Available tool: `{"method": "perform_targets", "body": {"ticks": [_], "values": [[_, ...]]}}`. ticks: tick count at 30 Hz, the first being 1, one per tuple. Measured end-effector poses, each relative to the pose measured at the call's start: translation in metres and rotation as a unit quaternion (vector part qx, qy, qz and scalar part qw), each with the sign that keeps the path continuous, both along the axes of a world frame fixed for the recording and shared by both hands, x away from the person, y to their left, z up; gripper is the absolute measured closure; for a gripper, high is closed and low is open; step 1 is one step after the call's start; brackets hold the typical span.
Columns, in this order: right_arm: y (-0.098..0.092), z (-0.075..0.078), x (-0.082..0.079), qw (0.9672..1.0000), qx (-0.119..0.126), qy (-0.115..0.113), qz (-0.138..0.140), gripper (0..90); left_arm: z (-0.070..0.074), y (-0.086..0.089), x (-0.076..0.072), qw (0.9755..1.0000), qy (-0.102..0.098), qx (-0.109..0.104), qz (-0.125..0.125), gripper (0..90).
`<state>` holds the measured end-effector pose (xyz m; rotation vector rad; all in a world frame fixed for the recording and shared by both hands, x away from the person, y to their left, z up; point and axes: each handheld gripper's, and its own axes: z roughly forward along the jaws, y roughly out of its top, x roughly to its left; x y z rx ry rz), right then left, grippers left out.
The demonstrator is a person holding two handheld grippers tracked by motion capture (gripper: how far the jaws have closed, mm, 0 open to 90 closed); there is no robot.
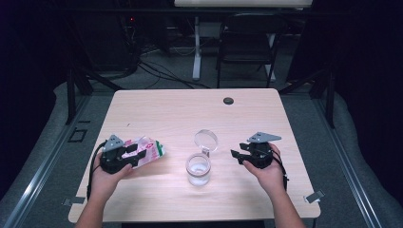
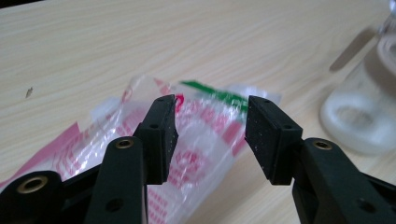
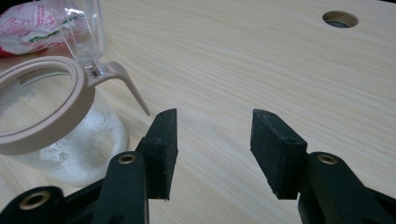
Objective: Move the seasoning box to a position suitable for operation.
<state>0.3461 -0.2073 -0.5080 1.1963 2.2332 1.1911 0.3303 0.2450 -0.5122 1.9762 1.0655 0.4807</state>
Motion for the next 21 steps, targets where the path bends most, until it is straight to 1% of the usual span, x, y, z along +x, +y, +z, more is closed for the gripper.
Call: {"method": "perform_targets", "body": {"ticks": [1,2,3,5,8,11,14,15,17,18,19,21], "values": [[0.001,-0.001,0.001,1.0000,0.000,0.003,0.001,50.9,-0.004,-0.002,-0.002,1.0000,0.001,0.010,0.000,53.4],[0.001,-0.001,0.001,1.0000,-0.003,0.005,0.001,50.9,-0.006,-0.003,-0.003,0.9996,0.004,0.027,-0.004,53.4],[0.002,-0.002,0.002,0.9999,-0.004,0.009,0.005,51.2,-0.007,-0.006,-0.004,0.9993,0.000,0.038,-0.002,53.2],[0.004,-0.003,0.003,0.9998,-0.001,0.016,0.011,50.9,-0.009,-0.010,-0.004,0.9990,-0.006,0.045,-0.001,52.0],[0.007,-0.004,0.003,0.9998,-0.006,0.017,0.012,50.1,-0.013,-0.017,-0.005,0.9983,-0.012,0.057,-0.006,47.2],[0.006,-0.004,0.002,0.9999,-0.003,0.011,0.009,49.3,-0.018,-0.025,-0.005,0.9971,-0.014,0.074,-0.012,46.5],[0.005,-0.003,0.002,1.0000,0.002,0.001,0.000,48.6,-0.024,-0.035,-0.005,0.9942,-0.021,0.105,-0.017,44.4],[0.004,-0.002,0.002,1.0000,0.005,0.000,-0.003,48.6,-0.026,-0.039,-0.005,0.9927,-0.024,0.117,-0.018,43.6],[0.003,-0.002,0.002,0.9999,0.010,-0.001,-0.007,48.2,-0.030,-0.044,-0.004,0.9882,-0.032,0.149,-0.020,42.3],[0.003,-0.003,0.002,0.9999,0.013,-0.001,-0.008,48.1,-0.032,-0.046,-0.004,0.9863,-0.033,0.161,-0.019,42.1],[0.003,-0.003,0.002,0.9999,0.011,0.000,-0.007,47.8,-0.033,-0.047,-0.003,0.9848,-0.032,0.170,-0.018,42.1],[0.004,-0.005,0.002,0.9999,0.010,0.002,-0.006,47.5,-0.037,-0.049,-0.001,0.9828,-0.028,0.182,-0.018,42.1]]}}
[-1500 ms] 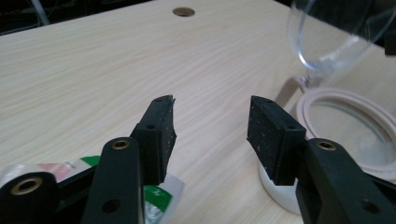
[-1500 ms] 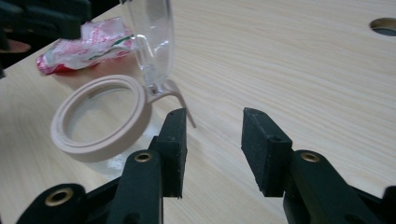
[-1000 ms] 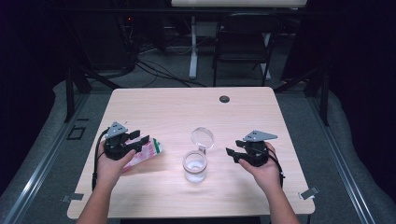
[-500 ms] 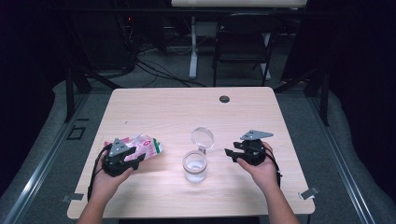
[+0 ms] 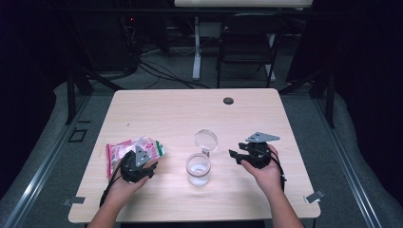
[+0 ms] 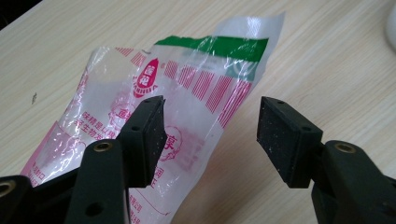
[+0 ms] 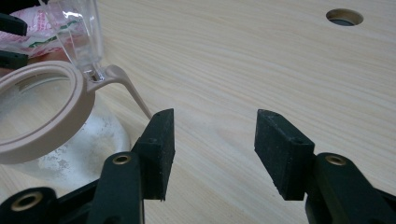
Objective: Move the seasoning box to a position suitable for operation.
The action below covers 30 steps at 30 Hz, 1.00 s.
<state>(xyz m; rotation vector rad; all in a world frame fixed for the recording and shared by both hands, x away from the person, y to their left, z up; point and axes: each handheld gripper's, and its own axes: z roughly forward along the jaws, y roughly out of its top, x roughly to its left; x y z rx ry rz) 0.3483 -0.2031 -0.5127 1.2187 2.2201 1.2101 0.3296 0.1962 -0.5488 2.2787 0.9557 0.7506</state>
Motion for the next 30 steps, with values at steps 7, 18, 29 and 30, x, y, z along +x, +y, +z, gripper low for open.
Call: {"method": "perform_targets", "body": {"ticks": [7,18,29,30], "values": [[0.005,-0.004,0.000,0.9999,-0.008,0.007,0.010,46.6,-0.013,-0.001,0.006,0.9986,-0.009,0.049,0.015,42.2],[0.004,-0.004,0.000,0.9999,-0.008,0.006,0.007,46.4,-0.022,0.010,0.017,0.9968,-0.005,0.054,0.059,41.9],[0.003,-0.004,0.001,0.9999,-0.011,0.006,0.003,46.0,-0.021,0.025,0.023,0.9961,0.009,0.017,0.086,55.6],[0.003,-0.004,0.001,0.9999,-0.012,0.007,0.004,46.0,-0.021,0.026,0.023,0.9961,0.012,0.009,0.086,57.5]]}}
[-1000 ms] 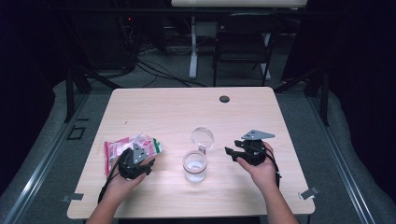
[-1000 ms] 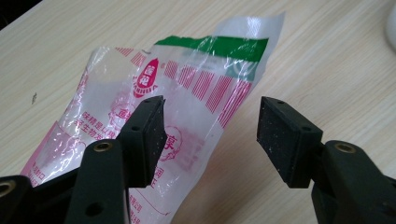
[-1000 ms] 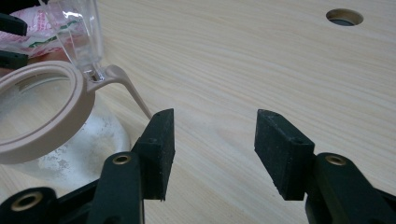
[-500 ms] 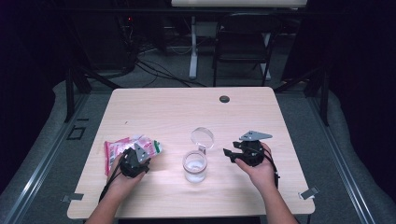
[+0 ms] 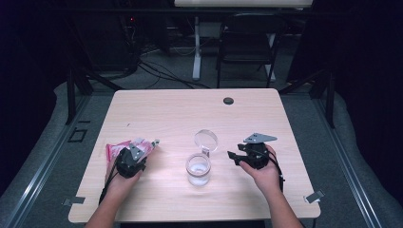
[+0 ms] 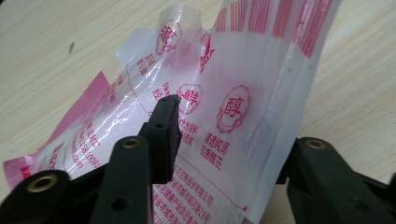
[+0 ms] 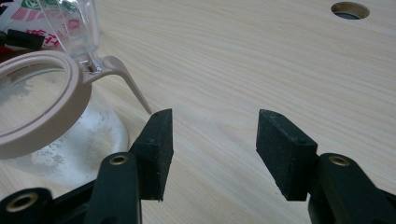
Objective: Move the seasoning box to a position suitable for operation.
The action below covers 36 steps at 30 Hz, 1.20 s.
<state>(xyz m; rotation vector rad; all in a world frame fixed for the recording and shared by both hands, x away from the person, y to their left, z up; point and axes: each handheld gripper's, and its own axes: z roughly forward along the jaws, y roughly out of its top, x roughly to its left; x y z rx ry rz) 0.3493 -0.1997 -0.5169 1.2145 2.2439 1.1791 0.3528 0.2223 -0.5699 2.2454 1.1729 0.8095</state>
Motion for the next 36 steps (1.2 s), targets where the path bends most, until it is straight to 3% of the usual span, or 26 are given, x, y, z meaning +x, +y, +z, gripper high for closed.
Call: {"method": "perform_targets", "body": {"ticks": [7,10,18,22,24,29,35,36], "values": [[0.001,-0.001,0.000,1.0000,0.000,0.002,0.001,46.0,0.001,0.007,0.002,0.9997,0.011,-0.020,-0.003,69.1],[0.001,-0.001,0.000,1.0000,0.002,0.002,-0.001,45.7,0.001,0.008,0.003,0.9993,0.014,-0.034,-0.005,78.1],[0.000,-0.001,0.001,1.0000,0.005,0.004,-0.001,45.7,0.009,0.007,-0.001,0.9996,0.005,-0.026,-0.008,87.2],[0.000,-0.001,0.001,1.0000,0.002,0.005,-0.002,45.8,0.017,0.012,-0.003,0.9988,0.002,-0.049,0.001,90.0],[0.000,-0.001,0.001,1.0000,0.004,0.005,-0.002,45.8,0.022,0.018,-0.004,0.9977,0.001,-0.067,0.005,90.0],[0.000,-0.002,0.001,1.0000,0.003,0.006,-0.004,45.9,0.035,0.035,-0.009,0.9923,-0.011,-0.120,0.029,90.0],[0.001,-0.002,0.001,1.0000,0.000,0.009,-0.003,46.0,0.052,0.055,-0.021,0.9865,-0.043,-0.149,0.053,90.0],[0.001,-0.002,0.001,1.0000,0.000,0.008,-0.003,45.9,0.055,0.059,-0.023,0.9846,-0.048,-0.158,0.059,90.0]]}}
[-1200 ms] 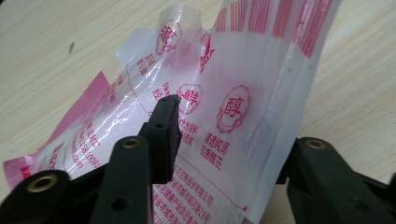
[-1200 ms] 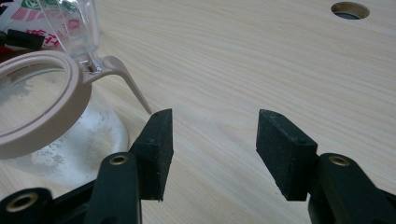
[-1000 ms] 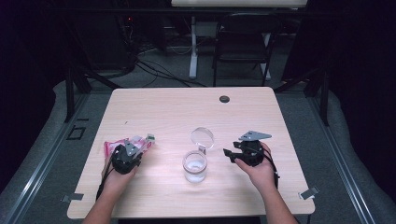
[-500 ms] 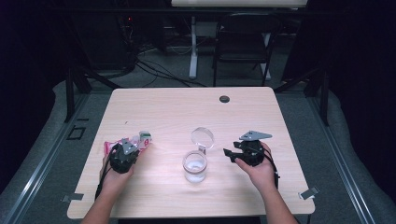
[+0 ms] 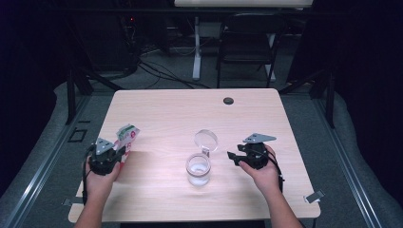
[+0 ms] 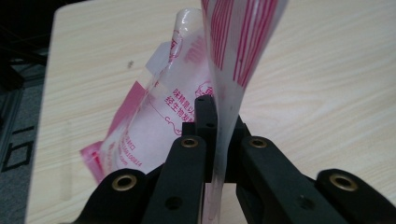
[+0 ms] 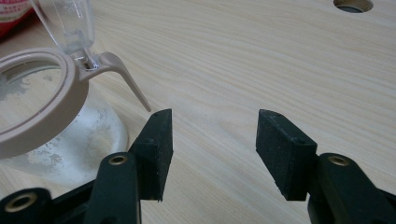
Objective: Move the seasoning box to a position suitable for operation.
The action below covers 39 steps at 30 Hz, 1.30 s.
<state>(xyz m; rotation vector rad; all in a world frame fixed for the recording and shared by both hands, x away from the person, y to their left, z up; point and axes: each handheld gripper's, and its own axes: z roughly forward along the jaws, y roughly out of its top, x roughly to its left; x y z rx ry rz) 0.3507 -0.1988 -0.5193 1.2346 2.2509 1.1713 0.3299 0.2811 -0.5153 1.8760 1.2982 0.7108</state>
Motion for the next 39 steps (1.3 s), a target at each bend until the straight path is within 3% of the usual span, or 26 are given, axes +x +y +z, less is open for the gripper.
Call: {"method": "perform_targets", "body": {"ticks": [7,15,24,28,34,39], "values": [[0.000,0.000,0.000,1.0000,-0.001,0.001,0.000,46.0,0.013,0.024,-0.008,0.9986,-0.023,-0.036,0.032,90.0],[-0.001,-0.001,0.000,1.0000,0.004,0.000,-0.001,46.0,0.027,0.032,-0.011,0.9972,-0.049,-0.023,0.050,90.0],[-0.005,-0.001,-0.007,0.9999,0.003,-0.009,-0.004,46.1,0.046,0.040,-0.009,0.9943,-0.076,-0.044,0.060,90.0],[-0.012,0.000,-0.014,0.9997,0.005,-0.018,-0.014,46.2,0.056,0.035,-0.008,0.9936,-0.090,-0.052,0.045,90.0],[-0.024,0.001,-0.025,0.9992,0.008,-0.025,-0.029,46.3,0.066,0.012,0.000,0.9931,-0.094,-0.069,-0.012,90.0],[-0.035,0.000,-0.034,0.9985,0.009,-0.028,-0.046,46.2,0.073,-0.014,0.006,0.9899,-0.094,-0.082,-0.068,90.0]]}}
